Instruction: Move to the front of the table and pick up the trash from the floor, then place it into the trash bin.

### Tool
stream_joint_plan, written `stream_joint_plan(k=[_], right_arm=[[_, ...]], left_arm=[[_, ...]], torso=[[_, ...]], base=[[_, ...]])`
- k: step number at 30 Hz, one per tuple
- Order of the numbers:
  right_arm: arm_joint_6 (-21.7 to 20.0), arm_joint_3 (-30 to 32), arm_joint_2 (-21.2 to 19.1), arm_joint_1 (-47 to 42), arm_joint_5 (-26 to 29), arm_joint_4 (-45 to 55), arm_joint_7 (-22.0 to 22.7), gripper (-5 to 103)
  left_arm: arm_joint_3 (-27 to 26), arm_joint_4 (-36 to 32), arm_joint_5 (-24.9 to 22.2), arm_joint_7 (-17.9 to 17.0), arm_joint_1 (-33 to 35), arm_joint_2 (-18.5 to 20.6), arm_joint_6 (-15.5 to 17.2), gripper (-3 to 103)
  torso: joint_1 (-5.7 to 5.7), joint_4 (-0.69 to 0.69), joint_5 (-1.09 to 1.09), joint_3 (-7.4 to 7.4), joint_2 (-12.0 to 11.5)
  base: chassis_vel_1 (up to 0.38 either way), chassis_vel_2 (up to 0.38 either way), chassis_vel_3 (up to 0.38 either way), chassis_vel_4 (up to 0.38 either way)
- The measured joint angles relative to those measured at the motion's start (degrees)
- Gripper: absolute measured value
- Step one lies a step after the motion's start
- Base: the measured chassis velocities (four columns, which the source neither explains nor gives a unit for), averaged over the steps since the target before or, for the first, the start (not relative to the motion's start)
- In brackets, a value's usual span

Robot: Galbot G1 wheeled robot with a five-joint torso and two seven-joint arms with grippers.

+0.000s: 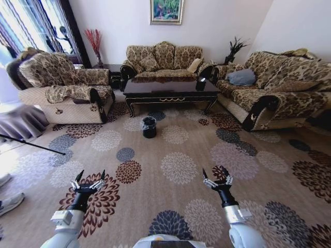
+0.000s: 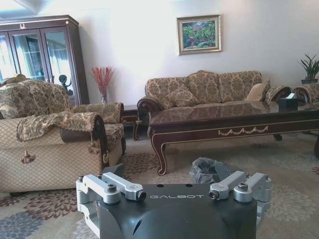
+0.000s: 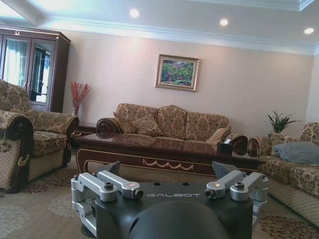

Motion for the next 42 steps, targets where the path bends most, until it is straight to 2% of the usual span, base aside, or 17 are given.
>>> stream_joint_plan(k=[42], right_arm=[[0.0, 0.0, 0.0, 0.0, 0.0, 0.0, 0.0, 100]], left_arm=[[0.0, 0.0, 0.0, 0.0, 0.0, 0.0, 0.0, 100]], torso=[[5.11, 0.00, 0.00, 6.51, 11.6]], base=[[0.000, 0.000, 0.000, 0.000]])
